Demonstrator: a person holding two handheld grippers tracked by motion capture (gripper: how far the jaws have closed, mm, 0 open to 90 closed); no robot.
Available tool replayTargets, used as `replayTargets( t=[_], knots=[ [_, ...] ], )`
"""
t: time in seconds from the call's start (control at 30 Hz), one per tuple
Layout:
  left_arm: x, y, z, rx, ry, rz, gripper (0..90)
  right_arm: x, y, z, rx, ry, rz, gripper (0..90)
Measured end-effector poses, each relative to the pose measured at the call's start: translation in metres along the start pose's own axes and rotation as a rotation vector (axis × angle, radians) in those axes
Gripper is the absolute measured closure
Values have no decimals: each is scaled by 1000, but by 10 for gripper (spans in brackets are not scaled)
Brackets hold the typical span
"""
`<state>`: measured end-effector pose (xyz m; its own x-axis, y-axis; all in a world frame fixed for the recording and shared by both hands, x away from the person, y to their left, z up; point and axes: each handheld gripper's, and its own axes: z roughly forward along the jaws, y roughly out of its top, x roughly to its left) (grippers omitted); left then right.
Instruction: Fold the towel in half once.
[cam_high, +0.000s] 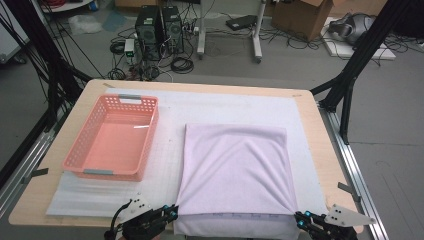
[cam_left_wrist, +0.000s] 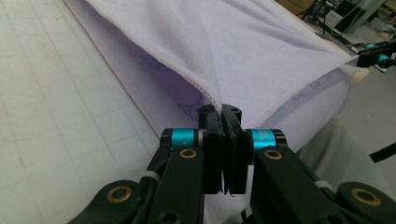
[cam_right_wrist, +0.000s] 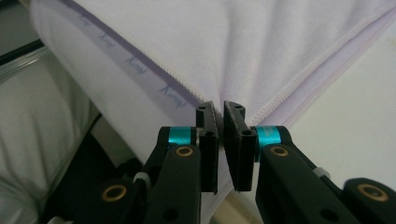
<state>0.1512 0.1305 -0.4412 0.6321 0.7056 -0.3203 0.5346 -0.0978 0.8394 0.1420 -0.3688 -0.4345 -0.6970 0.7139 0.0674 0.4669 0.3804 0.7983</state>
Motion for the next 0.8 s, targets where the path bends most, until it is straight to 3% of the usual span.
replayTargets(
  t=[0.07, 0.1, 0.13, 0.2, 0.27, 0.4, 0.53, 0.67, 0.73, 0.8],
  knots=[
    [-1, -1, -2, -18, -1, 17, 838, 2, -3, -2, 14, 15, 18, 806],
    [1, 1, -2, -34, 3, 21, 728, 2, -4, -3, 17, 11, 32, 708],
    [2, 3, -3, -53, 4, 19, 615, 0, -3, -6, 6, 3, 52, 673],
    [8, 10, -5, -100, 12, 16, 511, -3, 0, -14, -42, -4, 80, 657],
    [14, 15, -2, -118, 17, -4, 486, -7, 5, -19, -102, -23, 103, 661],
    [27, 20, 19, -56, 26, -35, 516, -17, 10, -1, -85, -125, 155, 711],
    [30, 24, 40, -2, 21, -52, 542, -23, 15, 25, -37, -148, 179, 715],
    [26, 20, 55, 67, 28, -38, 576, -24, 20, 41, 5, -170, 172, 697],
    [23, 17, 57, 71, 43, -19, 659, -23, 18, 48, 31, -179, 175, 725],
    [21, 15, 56, 79, 64, -10, 833, -22, 18, 48, 28, -169, 171, 851]
  ],
)
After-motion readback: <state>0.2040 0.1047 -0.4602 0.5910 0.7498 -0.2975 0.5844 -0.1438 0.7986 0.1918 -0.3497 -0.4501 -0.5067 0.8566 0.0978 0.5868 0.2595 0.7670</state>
